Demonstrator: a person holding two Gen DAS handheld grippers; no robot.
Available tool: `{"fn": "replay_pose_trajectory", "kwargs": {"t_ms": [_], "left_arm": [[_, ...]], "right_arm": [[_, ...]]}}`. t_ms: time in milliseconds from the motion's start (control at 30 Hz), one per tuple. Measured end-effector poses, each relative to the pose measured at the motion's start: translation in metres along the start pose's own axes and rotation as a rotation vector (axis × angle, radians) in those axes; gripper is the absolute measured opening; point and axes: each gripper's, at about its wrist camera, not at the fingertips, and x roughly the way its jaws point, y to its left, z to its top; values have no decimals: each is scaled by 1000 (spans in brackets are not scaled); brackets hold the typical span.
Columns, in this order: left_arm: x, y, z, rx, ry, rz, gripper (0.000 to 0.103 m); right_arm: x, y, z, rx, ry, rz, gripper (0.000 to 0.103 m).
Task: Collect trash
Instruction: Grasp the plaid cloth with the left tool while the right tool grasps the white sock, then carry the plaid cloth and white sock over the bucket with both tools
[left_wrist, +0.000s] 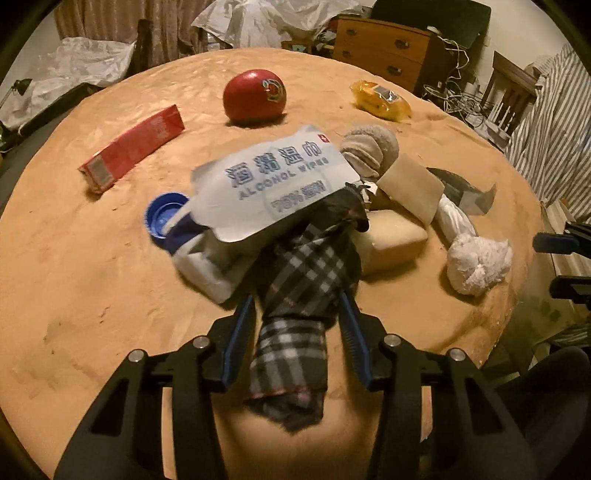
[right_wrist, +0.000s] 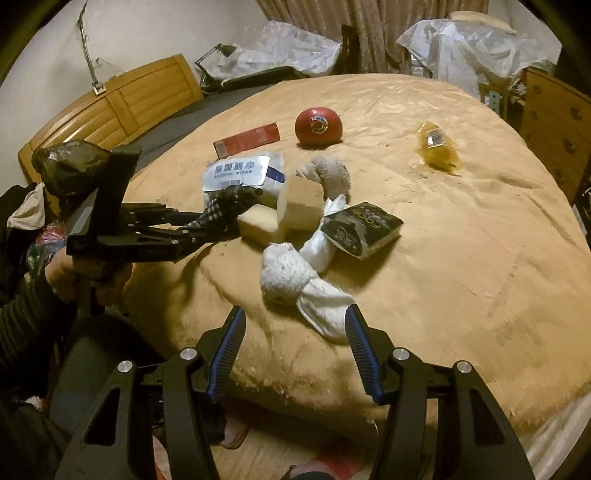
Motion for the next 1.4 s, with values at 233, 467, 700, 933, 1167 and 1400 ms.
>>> {"fn": "replay_pose_trajectory", "kwargs": {"t_ms": [233, 467, 700, 933, 1167, 1400], "left_arm": [[10, -4, 9, -21, -7, -7, 46], [15, -3, 14, -55, -11, 2, 29], [-5, 1, -5, -78, -46, 26, 26], [-9, -1, -22, -62, -58, 32, 35], [0, -6, -11, -45, -53, 45, 42], [-5, -7, -17, -78, -62, 68, 24]], "right_arm": [[28, 14, 22, -70, 21, -4, 62], [65, 21, 32, -103, 94, -70, 46], [55, 5, 26, 105, 37, -50, 38], [68, 10, 20, 115, 51, -61, 40], [72, 15, 23, 60, 66, -85, 41], [62, 24, 18, 58, 4, -106, 37]]}}
